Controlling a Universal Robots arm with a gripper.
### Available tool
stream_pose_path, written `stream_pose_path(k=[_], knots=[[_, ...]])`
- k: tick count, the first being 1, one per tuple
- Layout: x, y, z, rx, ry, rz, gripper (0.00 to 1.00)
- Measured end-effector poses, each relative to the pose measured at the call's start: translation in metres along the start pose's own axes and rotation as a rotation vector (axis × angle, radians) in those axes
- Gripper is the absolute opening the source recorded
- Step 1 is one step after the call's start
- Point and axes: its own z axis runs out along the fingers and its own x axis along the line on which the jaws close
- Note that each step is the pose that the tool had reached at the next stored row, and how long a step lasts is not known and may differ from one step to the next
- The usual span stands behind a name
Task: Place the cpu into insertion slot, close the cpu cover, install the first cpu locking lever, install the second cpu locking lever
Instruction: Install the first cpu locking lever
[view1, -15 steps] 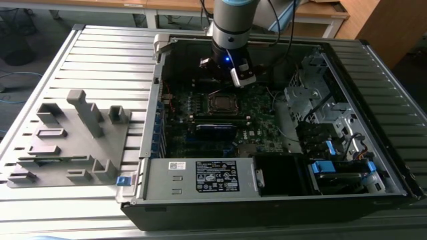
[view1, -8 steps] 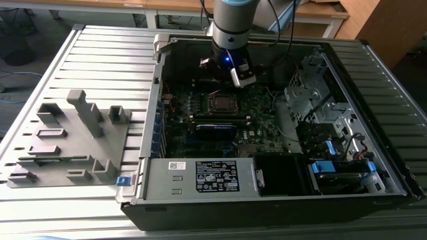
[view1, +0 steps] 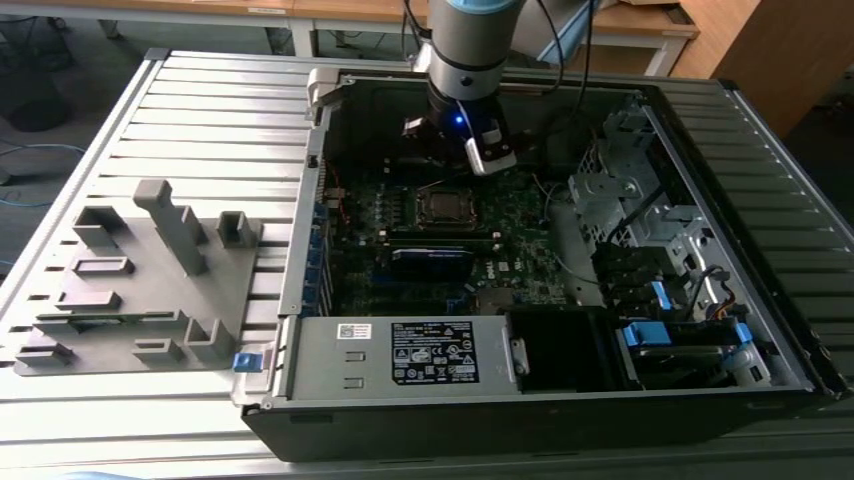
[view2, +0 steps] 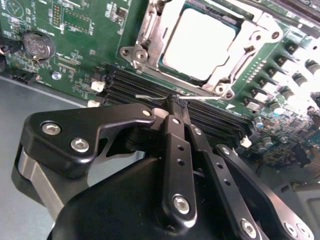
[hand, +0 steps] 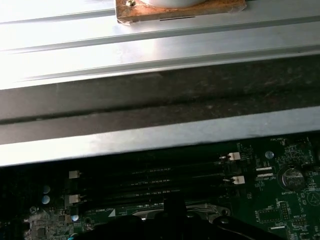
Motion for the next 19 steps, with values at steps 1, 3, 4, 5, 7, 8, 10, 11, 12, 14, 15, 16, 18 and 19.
stream_pose_path(k=[1, 3, 4, 5, 7, 8, 10, 11, 12, 14, 15, 16, 18, 19], knots=[[-0.0007, 0.0001, 0.0001, 0.0, 0.0, 0.0, 0.11], [-0.0016, 0.0002, 0.0002, 0.0001, -0.0001, 0.0, 0.11], [-0.0023, 0.0003, 0.0003, 0.0001, 0.0, 0.0, 0.11], [-0.0031, 0.0004, 0.0004, 0.0001, 0.0, 0.0, 0.11], [-0.0036, 0.0004, 0.0005, 0.0002, 0.0, 0.0, 0.11], [-0.0037, 0.0004, 0.0005, 0.0001, 0.0, 0.0, 0.11], [-0.0037, 0.0004, 0.0012, -0.0002, -0.0004, 0.0, 0.11], [-0.0038, 0.0002, 0.0018, -0.0003, -0.0011, -0.001, 0.11], [-0.0037, 0.0, 0.0024, -0.0003, -0.0019, -0.001, 0.11], [-0.0037, -0.0001, 0.0026, -0.0001, -0.0021, -0.001, 0.11], [-0.0037, -0.0008, 0.0063, -0.0003, -0.0022, -0.001, 0.11], [-0.0037, -0.0016, 0.0098, -0.0003, -0.0022, -0.001, 0.11], [-0.0037, -0.0017, 0.01, -0.0004, -0.0022, -0.001, 0.11], [-0.0037, -0.0017, 0.0103, -0.0006, -0.0023, -0.001, 0.11]])
